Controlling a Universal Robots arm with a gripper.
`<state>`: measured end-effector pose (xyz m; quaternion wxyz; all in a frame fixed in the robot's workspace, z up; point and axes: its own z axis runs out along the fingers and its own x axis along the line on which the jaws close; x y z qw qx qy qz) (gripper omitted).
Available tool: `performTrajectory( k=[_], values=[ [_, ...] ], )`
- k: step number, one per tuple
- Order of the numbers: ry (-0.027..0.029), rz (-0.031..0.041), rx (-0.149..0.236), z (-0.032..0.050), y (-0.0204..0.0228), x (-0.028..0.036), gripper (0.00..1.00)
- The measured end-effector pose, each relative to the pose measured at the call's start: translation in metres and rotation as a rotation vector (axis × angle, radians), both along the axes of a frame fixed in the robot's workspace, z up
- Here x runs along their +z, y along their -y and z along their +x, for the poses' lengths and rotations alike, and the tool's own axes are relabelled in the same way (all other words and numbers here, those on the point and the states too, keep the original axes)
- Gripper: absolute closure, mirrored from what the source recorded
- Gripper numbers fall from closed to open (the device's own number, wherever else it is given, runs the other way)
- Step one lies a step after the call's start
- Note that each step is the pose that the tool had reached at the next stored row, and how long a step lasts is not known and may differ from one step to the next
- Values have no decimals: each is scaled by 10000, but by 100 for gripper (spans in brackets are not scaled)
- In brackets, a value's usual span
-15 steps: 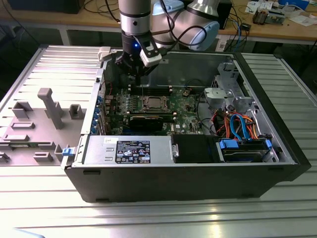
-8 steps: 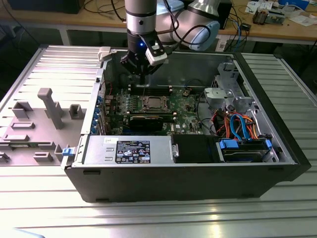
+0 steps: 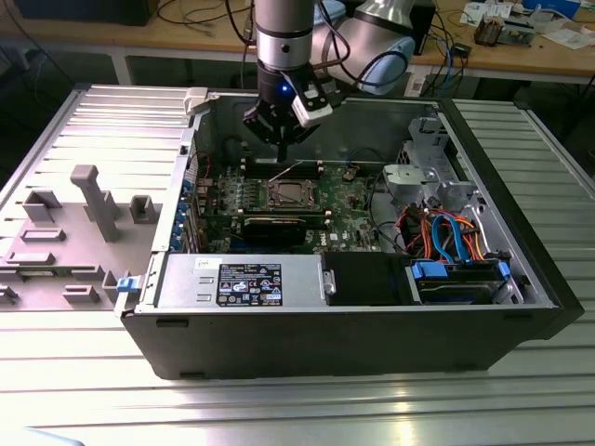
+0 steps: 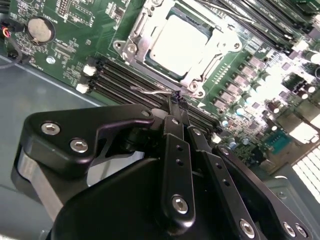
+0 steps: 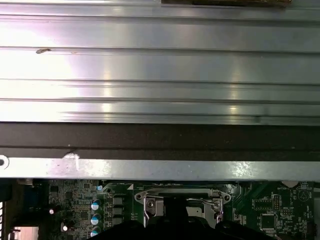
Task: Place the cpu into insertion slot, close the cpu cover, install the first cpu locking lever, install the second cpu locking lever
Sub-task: 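Install the first cpu locking lever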
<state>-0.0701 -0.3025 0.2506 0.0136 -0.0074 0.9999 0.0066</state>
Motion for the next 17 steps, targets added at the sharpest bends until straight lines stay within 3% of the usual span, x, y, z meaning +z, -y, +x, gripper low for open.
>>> performTrajectory(
  k=[10, 13, 17],
  values=[
    [4, 0, -1, 80, 0, -118, 89],
    [4, 68, -1, 80, -1, -120, 89],
    [5, 71, -78, 84, -16, -128, 89]
  ],
)
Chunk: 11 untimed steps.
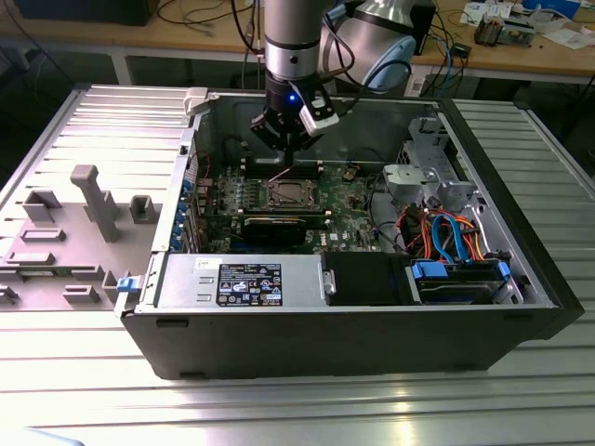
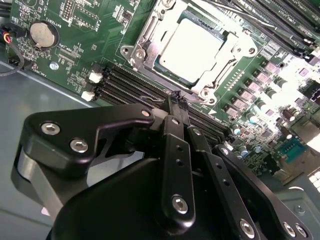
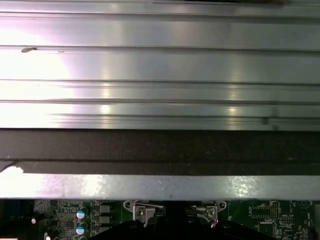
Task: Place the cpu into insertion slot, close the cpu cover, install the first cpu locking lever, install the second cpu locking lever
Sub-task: 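Install the first cpu locking lever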
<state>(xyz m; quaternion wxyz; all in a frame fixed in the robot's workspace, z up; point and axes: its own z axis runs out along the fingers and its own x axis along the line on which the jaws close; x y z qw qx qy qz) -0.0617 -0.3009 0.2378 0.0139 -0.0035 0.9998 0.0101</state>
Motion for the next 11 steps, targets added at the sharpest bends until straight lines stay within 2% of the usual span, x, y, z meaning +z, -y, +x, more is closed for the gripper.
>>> performTrajectory(
  k=[11],
  values=[
    [-1, -1, -76, 60, -39, -41, 89]
  ],
)
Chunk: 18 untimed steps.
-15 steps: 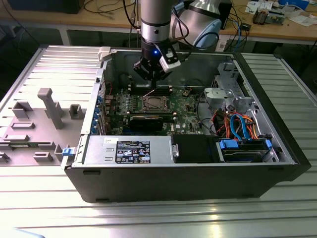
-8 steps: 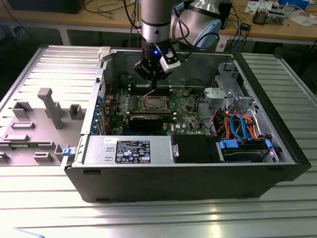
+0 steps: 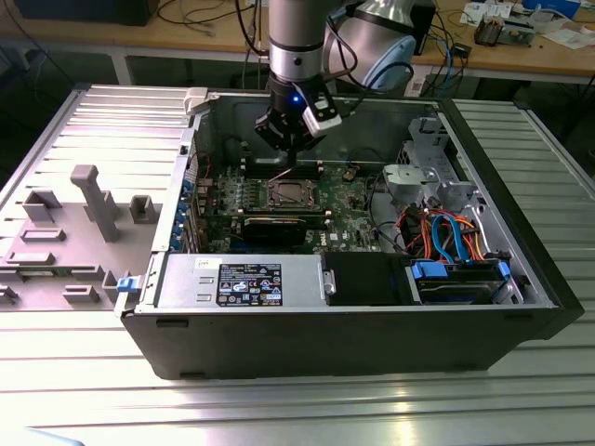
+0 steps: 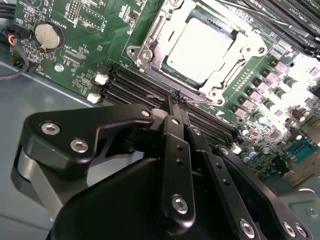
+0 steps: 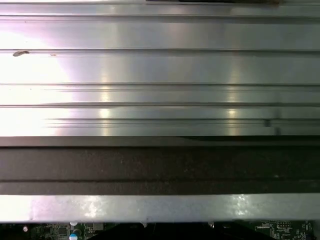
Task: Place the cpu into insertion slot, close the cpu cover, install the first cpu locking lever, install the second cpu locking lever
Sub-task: 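Install the first cpu locking lever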
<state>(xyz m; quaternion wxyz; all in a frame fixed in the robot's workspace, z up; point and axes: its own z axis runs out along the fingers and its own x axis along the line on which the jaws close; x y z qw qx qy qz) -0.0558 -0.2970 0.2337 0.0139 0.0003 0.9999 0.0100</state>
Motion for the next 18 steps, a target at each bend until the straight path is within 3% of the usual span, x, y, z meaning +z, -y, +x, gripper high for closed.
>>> performTrajectory(
  k=[6, 15, 18],
  values=[
    [-1, -1, -3, 43, -3, -61, 89],
    [0, 0, -28, 149, -2, -253, 89],
    [0, -1, -39, 161, 4, -268, 89]
  ],
)
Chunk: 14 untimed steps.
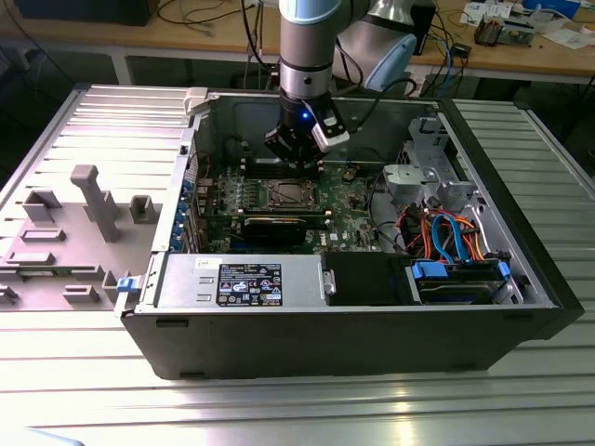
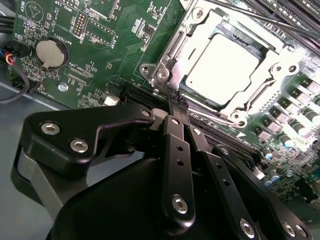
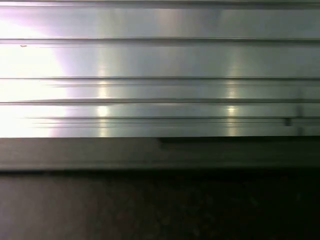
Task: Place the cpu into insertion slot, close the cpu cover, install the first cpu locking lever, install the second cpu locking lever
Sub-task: 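Install the first cpu locking lever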
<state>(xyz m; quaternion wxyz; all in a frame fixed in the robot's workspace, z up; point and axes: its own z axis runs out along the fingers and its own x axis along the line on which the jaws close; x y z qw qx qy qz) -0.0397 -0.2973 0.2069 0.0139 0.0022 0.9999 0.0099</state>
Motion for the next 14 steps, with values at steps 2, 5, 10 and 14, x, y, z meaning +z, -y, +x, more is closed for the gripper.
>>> performTrajectory(
  k=[2, 5, 10, 14],
  values=[
    [2, 4, -26, 1, 5, -4, 89],
    [-1, 3, -32, 1, 9, -2, 89],
    [0, 183, -65, 1, 9, -2, 89],
    [1, 205, -86, 1, 16, -3, 89]
  ],
)
